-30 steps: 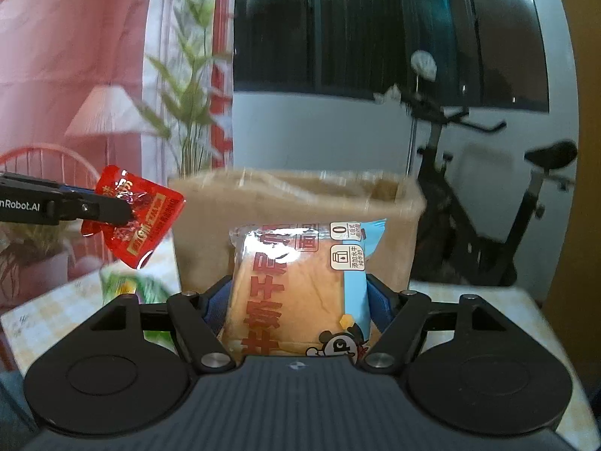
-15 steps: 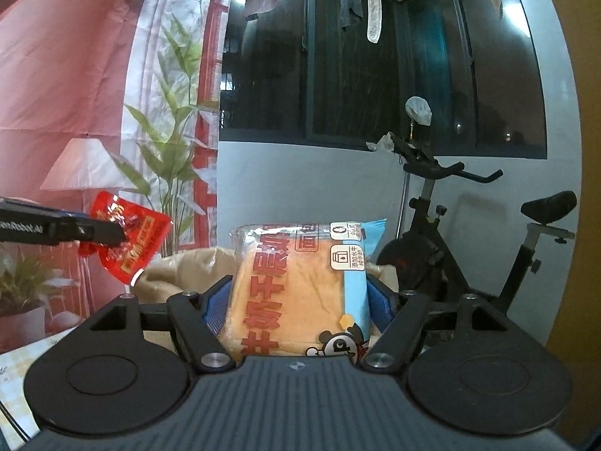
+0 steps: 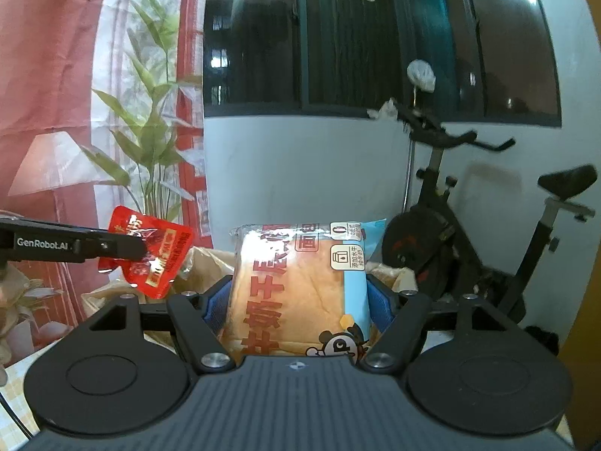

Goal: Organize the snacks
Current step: 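Carry the red packet and bread packet over the box and release both, then lower the left tool to the pile and grasp the green vegetable cracker bag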

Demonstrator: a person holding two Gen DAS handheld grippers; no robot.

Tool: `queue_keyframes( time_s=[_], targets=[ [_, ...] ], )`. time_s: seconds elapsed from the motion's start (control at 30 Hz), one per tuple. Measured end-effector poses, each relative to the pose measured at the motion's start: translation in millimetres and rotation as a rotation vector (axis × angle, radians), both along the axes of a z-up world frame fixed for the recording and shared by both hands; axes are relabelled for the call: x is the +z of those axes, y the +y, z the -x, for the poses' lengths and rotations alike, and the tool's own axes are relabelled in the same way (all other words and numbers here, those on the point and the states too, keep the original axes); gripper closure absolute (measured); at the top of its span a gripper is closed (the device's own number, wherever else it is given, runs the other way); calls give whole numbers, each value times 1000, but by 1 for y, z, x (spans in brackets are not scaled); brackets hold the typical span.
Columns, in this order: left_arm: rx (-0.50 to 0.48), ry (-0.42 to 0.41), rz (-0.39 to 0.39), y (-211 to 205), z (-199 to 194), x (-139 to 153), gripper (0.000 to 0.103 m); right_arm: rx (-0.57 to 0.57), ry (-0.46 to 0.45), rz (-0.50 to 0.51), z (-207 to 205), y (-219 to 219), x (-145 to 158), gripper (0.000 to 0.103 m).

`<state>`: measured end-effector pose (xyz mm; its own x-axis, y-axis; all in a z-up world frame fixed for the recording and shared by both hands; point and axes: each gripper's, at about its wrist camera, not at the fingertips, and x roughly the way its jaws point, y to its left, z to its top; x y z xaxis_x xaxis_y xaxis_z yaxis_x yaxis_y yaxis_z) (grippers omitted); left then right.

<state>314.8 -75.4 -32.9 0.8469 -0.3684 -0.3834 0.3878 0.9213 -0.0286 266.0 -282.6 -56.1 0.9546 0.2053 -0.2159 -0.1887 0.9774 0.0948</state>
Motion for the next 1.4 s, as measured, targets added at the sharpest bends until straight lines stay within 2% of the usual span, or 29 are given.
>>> queue_keyframes(
  time_s=[0.13,0.2,0.4,0.53,0.6,0.77,0.87,1.07,1.23,1.4],
  targets=[
    [-13,45,-15,-1,-10,-9,73,-4,53,-10,-13,0,-7,29],
    [-6,56,-8,3,-12,-10,60,-7,73,-26,-16,-2,-8,29],
    [17,64,21,20,-6,-7,57,-21,117,-45,-16,-8,-7,25],
    [50,68,22,40,3,-3,54,-28,104,-37,-8,-6,-4,22],
    [66,70,31,52,9,-1,47,-31,95,-41,-2,-7,-3,22],
    [107,77,52,82,33,-1,40,-33,61,-89,21,-11,-1,22],
    [124,101,61,94,45,-7,38,-33,32,-107,39,-11,-1,22],
    [175,160,45,109,65,-31,34,-29,-24,-73,79,-3,-9,22],
    [257,247,136,128,85,-56,29,-19,-28,-23,104,5,-25,22],
    [314,331,215,139,96,-79,20,-30,29,1,114,8,-51,22]
  ],
)
